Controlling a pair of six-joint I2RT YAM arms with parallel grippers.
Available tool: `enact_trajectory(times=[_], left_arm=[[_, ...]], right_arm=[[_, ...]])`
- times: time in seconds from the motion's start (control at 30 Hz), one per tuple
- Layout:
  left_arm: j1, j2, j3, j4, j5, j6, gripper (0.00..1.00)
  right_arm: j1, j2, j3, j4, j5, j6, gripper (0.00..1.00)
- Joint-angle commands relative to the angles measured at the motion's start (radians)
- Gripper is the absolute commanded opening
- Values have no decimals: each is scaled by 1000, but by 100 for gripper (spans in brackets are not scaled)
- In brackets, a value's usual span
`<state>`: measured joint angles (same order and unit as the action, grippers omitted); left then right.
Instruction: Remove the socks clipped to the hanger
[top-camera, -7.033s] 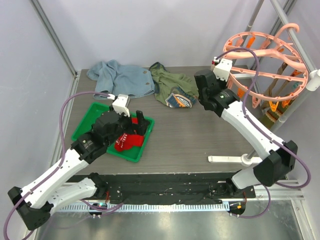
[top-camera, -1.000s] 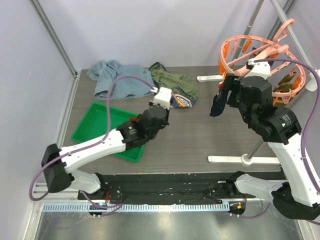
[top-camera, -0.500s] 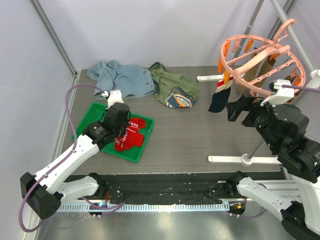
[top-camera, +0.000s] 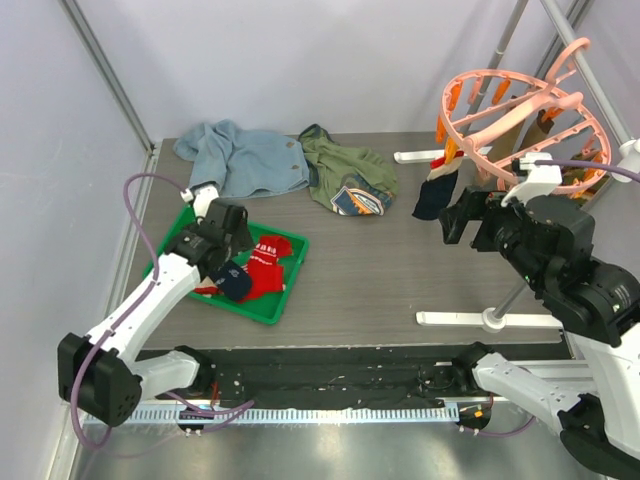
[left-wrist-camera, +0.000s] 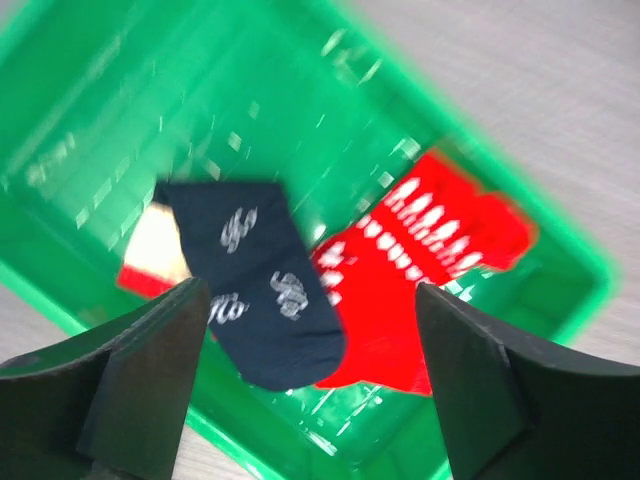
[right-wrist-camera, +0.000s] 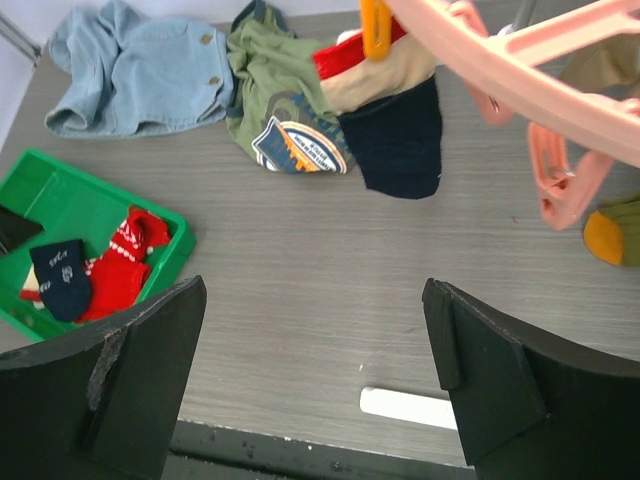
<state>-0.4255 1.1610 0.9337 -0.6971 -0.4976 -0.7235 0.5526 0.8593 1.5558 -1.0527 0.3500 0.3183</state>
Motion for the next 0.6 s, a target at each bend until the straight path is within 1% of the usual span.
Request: enact_trajectory(times=[0.0, 0.03, 0.1, 0.13, 0.2, 0.23, 0.27, 0.43, 0.47, 0.57], left_arm=[[4, -56, 120, -15, -21, 110, 90], [4, -69, 134, -12, 16, 128, 95], [4, -121, 128, 31, 75, 188, 100], [5, -142, 108, 51, 153, 208, 100], [4, -211, 87, 108, 233, 274, 100], [4, -233, 62, 125, 308, 298, 100], [4, -272, 50, 143, 348, 317, 100], [5, -357, -16, 214, 493, 377, 100], [4, -368, -27, 225, 558, 378, 100], [5, -402, -58, 242, 616, 387, 100]], right_arm=[[4, 18, 0, 38, -83, -30, 100], [3, 11, -28, 57, -89, -19, 100], [1, 1, -49, 103, -91, 7, 100], [3, 0, -63, 115, -97, 8, 100], [3, 7, -57, 140, -105, 28, 100], [4, 15, -43, 148, -109, 33, 100], [3, 35, -33, 163, -115, 56, 100], [4, 124, 76, 197, -193, 83, 100], [3, 135, 84, 223, -195, 93, 100], [4, 155, 96, 273, -207, 126, 100]])
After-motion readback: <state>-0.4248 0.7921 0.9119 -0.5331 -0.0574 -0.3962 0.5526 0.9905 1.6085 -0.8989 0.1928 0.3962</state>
